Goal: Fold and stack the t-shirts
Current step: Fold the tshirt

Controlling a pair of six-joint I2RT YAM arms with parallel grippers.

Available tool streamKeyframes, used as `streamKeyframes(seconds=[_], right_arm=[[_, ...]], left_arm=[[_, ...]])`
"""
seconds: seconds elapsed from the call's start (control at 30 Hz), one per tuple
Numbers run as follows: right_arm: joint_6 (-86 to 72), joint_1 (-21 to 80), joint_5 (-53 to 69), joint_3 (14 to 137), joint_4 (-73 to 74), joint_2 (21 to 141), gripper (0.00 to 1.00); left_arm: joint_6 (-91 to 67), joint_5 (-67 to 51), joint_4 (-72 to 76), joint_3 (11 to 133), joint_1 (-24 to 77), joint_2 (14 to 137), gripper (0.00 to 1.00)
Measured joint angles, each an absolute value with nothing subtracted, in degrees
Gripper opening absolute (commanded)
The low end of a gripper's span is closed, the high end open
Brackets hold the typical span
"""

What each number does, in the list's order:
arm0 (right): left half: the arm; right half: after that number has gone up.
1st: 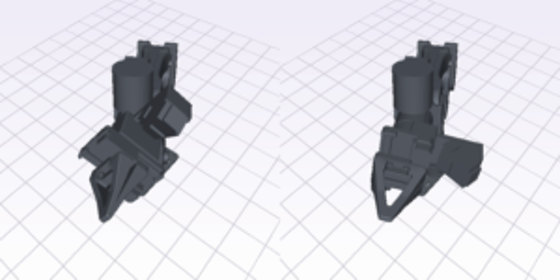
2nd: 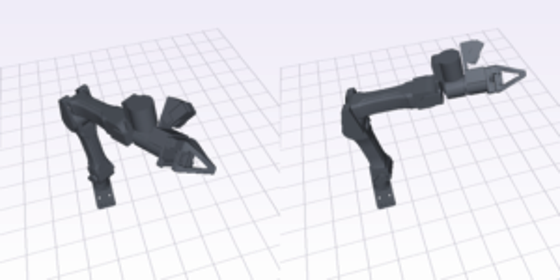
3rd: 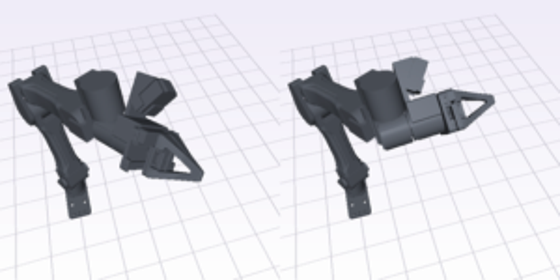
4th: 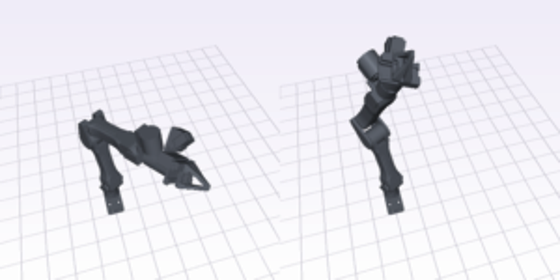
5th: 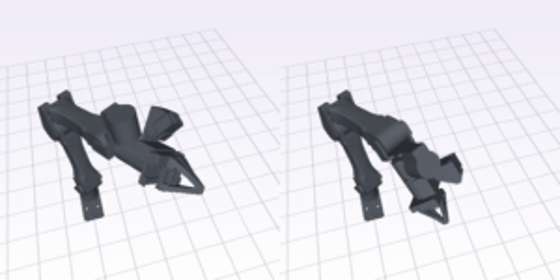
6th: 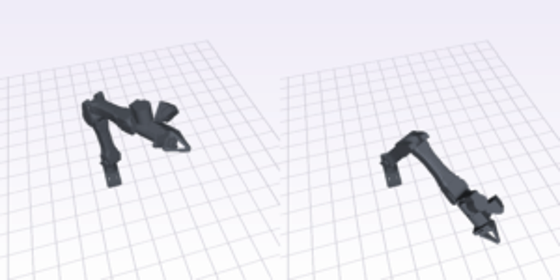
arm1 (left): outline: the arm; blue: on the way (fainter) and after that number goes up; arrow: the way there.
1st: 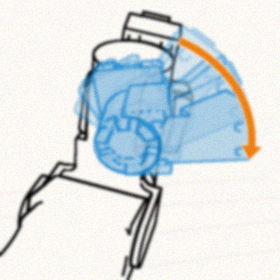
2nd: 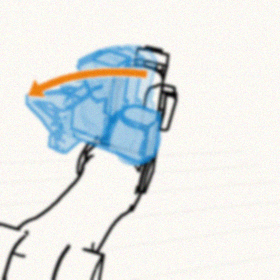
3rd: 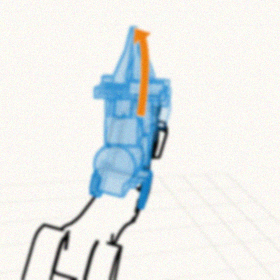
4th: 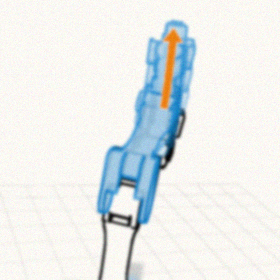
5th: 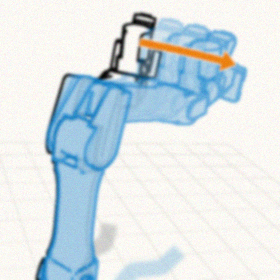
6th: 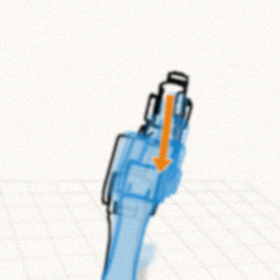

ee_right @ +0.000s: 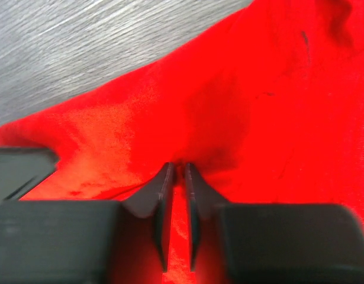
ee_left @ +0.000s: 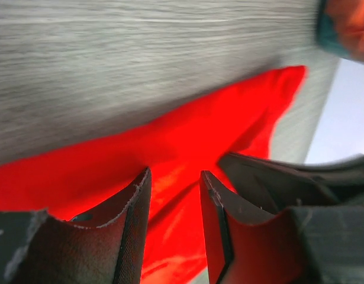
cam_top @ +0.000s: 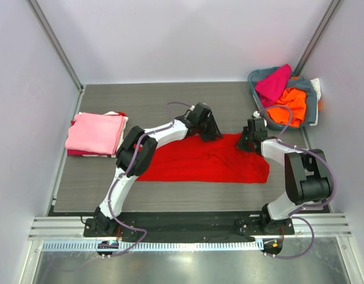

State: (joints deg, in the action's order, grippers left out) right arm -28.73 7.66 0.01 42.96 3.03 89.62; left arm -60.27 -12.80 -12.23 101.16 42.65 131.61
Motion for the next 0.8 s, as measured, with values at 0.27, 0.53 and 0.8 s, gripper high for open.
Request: streamKeyframes(seconds=[0.27,0.53,0.8], right_arm=[[-28.77,7.66,1.28,42.44,3.53,88.05,0.01],[-28.80,7.94,5.26,40.82,6.17,79.61,0.01],[-31.68,9.61,13.15,36.10,11.09,72.66,0.01]], left_arm=[[-61.08,-13.47,-12.27,105.23,42.50,136.51,0.38],[-61.06,-13.06,-12.32,105.25,42.44,136.79,0.37],[-60.88,-13.04,-12.19,104.99,42.44,136.66,0.37]])
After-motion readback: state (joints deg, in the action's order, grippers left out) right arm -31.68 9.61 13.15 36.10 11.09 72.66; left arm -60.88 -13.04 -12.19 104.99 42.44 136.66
